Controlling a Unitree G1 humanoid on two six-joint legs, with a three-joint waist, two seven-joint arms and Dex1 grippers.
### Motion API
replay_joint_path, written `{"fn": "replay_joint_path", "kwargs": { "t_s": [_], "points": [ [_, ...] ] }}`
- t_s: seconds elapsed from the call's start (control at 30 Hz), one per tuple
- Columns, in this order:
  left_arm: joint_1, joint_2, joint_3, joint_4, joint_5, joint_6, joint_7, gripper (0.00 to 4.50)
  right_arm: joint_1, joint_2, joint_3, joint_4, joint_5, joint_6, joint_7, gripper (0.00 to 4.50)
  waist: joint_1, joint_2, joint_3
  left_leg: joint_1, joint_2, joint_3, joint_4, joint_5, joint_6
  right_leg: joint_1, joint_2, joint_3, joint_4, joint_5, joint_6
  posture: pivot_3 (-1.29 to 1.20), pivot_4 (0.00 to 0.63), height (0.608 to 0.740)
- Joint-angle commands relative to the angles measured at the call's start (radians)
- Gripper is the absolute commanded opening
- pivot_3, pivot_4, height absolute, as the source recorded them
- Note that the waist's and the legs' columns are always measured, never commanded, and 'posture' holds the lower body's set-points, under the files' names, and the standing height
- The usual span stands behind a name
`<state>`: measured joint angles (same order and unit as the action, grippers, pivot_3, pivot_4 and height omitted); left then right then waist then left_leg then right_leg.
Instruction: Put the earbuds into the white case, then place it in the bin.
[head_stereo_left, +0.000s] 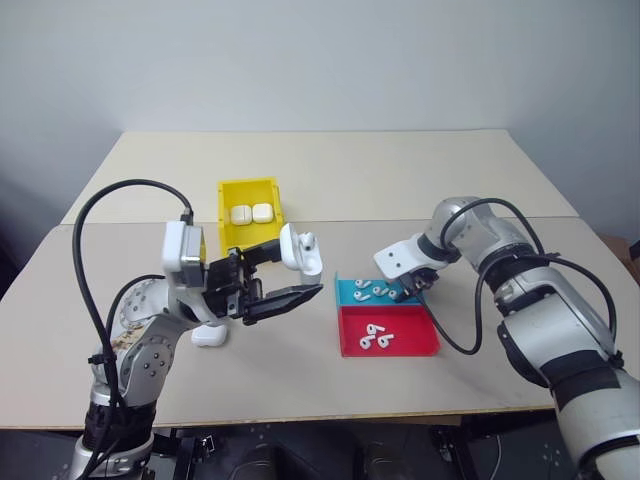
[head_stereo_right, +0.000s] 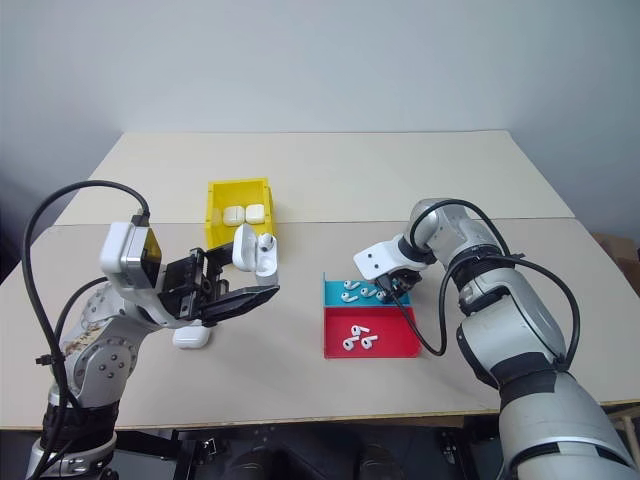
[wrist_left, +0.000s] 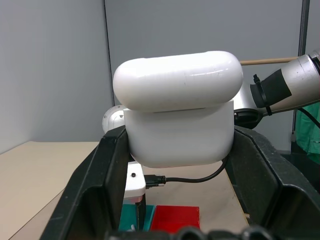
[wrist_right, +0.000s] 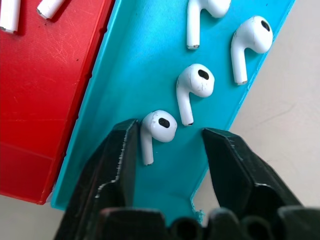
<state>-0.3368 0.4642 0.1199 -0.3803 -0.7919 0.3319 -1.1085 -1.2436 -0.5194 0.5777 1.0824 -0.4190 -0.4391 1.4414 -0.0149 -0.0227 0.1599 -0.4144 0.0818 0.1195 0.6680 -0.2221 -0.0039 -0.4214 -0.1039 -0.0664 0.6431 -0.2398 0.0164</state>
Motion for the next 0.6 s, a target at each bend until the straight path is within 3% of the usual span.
{"fn": "replay_joint_path", "kwargs": {
  "t_s": [0.03,0.1,0.4,0.6],
  "points": [
    [0.001,0.006,0.012,-0.032,-0.015,-0.024,0.003,2.77,0.020,0.001,0.001,0.004,-0.025,0.012,-0.015,1.23,0.000,0.000,0.000,0.000,0.000,0.000,0.000,0.000,0.000,0.000,0.000,0.000,0.000,0.000,0.000,0.00,0.150,0.740],
    [0.004,0.007,0.013,-0.034,-0.015,-0.025,0.003,2.77,0.023,0.003,-0.001,0.005,-0.029,0.020,-0.022,0.62,0.000,0.000,0.000,0.001,0.000,0.000,0.000,0.000,0.000,0.001,0.000,0.000,0.000,0.000,0.000,0.00,0.150,0.740],
    [0.008,0.009,0.014,-0.037,-0.016,-0.026,0.005,2.77,0.033,-0.009,-0.038,-0.012,-0.002,0.071,-0.017,0.62,0.000,0.000,0.000,0.003,0.000,0.000,0.000,0.000,0.000,0.002,0.000,0.000,0.000,0.000,0.000,0.00,0.150,0.740],
    [-0.010,0.006,0.004,-0.021,-0.027,-0.018,-0.010,2.77,0.016,-0.068,-0.226,-0.113,0.183,0.309,0.084,0.62,0.002,0.001,0.000,0.000,0.000,0.000,0.000,0.000,0.000,0.000,0.000,0.000,0.000,0.000,0.000,0.00,0.150,0.740]
  ]
}}
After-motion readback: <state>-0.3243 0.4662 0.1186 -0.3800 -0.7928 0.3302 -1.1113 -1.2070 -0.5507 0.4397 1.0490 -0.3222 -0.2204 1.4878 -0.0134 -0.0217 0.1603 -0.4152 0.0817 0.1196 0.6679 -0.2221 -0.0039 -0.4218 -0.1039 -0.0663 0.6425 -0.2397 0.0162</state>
